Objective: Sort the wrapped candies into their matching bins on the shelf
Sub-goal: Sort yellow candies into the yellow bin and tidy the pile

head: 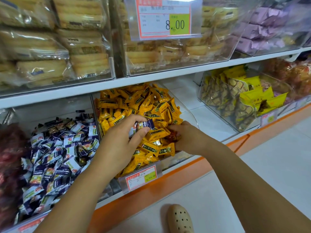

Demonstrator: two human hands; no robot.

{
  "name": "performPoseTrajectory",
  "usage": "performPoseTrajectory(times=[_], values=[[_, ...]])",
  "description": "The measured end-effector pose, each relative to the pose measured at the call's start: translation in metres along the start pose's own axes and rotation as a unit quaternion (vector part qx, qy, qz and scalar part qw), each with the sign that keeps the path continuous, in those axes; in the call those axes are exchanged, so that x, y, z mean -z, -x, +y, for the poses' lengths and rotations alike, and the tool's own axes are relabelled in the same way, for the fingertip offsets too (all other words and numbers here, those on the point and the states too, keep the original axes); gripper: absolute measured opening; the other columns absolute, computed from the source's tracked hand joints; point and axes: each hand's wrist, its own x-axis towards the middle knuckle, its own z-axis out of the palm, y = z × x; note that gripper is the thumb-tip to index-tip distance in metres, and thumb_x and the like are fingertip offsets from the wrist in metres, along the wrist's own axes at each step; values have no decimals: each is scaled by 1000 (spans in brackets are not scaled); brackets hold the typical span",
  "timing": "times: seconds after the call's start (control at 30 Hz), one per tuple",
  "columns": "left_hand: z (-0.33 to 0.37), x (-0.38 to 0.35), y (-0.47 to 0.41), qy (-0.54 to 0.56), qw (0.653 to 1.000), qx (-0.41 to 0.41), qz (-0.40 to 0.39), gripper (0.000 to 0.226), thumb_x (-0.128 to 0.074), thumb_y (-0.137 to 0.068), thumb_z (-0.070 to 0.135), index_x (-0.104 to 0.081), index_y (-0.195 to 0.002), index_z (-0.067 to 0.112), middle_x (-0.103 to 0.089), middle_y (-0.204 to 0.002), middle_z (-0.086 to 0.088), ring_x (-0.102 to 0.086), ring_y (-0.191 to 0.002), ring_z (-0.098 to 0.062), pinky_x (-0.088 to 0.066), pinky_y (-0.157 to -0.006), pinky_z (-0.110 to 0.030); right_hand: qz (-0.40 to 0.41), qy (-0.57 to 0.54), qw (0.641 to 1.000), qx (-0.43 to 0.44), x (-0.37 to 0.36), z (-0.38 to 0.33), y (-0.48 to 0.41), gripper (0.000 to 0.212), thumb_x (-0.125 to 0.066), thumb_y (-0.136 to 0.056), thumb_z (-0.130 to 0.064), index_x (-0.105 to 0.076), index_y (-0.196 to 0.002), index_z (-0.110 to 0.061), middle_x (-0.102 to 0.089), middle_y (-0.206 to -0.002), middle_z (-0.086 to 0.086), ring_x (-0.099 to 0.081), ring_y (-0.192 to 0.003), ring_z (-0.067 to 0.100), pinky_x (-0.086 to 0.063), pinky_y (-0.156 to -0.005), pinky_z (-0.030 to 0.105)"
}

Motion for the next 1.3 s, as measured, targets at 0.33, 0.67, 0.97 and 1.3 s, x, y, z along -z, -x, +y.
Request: performPoseTrajectory(times=[0.33,0.67,0.97,1.3], values=[[-2,-3,-1,-19,1000,2,6,26,-52,-92,41,-57,-115,30,-39,-62,25,-43,-64,20,-30,-53,-6,-51,-84,994,-51,16,-11,4,29,-48,-95,-21,-61,-120,-26,-65,-108,4,-62,-98,22,-51,-86,32],[-6,1,0,-2,1000,21,6,25,-51,-91,45,-55,-113,35,-51,-65,13,-52,-64,3,-33,-51,-13,98,18,993,-58,-3,-15,-5,15,-61,-86,-17,-72,-97,-18,-67,-93,6,-60,-89,24,-48,-73,31],[-11,6,-3,72,995,66,14,16,-54,-93,40,-53,-109,36,-68,-78,14,-65,-68,-3,-56,-67,-35,266,82,960,-38,15,-20,8,13,-61,-89,-28,-73,-90,-33,-70,-80,-7,-64,-74,18,-50,-63,30],[3,15,3,195,974,113,-29,29,-54,-96,23,-50,-118,41,-56,-109,9,-60,-52,-5,-44,-50,-14,175,-259,948,59,24,-57,39,10,-66,-89,-19,-74,-91,-24,-69,-69,-1,-59,-58,10,-47,-51,24]])
